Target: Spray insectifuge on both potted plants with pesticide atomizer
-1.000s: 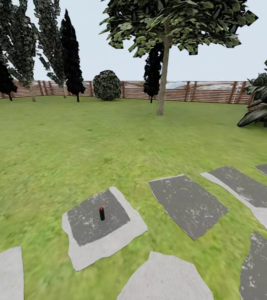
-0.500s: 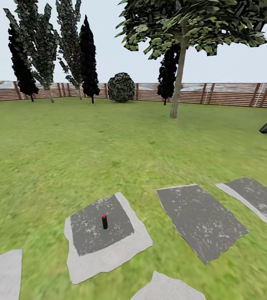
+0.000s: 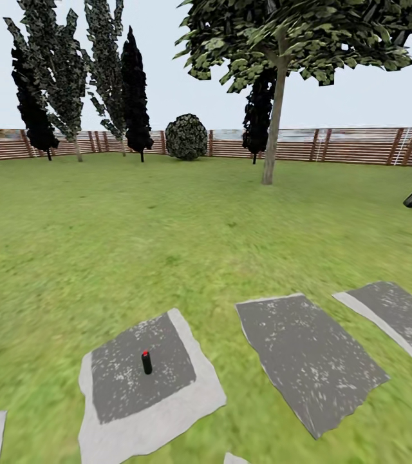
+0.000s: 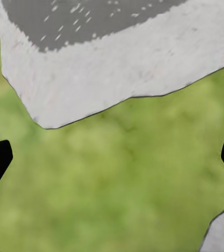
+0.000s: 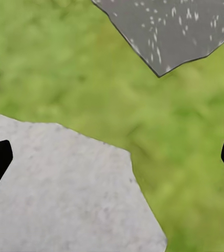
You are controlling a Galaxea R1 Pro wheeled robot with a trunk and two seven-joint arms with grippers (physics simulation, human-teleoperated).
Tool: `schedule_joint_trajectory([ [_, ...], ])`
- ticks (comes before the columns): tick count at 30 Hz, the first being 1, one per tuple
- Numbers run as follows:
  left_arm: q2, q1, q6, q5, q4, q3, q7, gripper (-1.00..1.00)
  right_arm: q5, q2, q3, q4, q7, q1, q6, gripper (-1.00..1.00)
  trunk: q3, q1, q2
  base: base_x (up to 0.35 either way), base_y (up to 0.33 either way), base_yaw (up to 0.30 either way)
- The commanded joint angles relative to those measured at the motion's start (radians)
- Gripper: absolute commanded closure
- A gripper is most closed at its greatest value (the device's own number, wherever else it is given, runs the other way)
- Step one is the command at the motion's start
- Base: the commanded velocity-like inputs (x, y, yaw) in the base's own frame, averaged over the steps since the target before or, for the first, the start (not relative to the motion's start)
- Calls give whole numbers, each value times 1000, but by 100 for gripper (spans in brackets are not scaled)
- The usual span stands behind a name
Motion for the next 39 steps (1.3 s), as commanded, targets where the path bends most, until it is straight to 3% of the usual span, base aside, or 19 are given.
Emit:
schedule_joint_trajectory([
  [1,0,0,-4,0,1,1,1,-100,0,0,-2,1,0,-1,-3,-100,-1,0,0,276,-168,0],
  [15,0,0,-3,0,1,1,1,-100,-1,0,-2,0,0,-1,-3,-100,-1,0,0,247,-187,25],
  [39,0,0,-4,1,1,1,1,-100,-1,0,-2,1,0,-1,-4,-100,-1,0,0,217,-210,266],
])
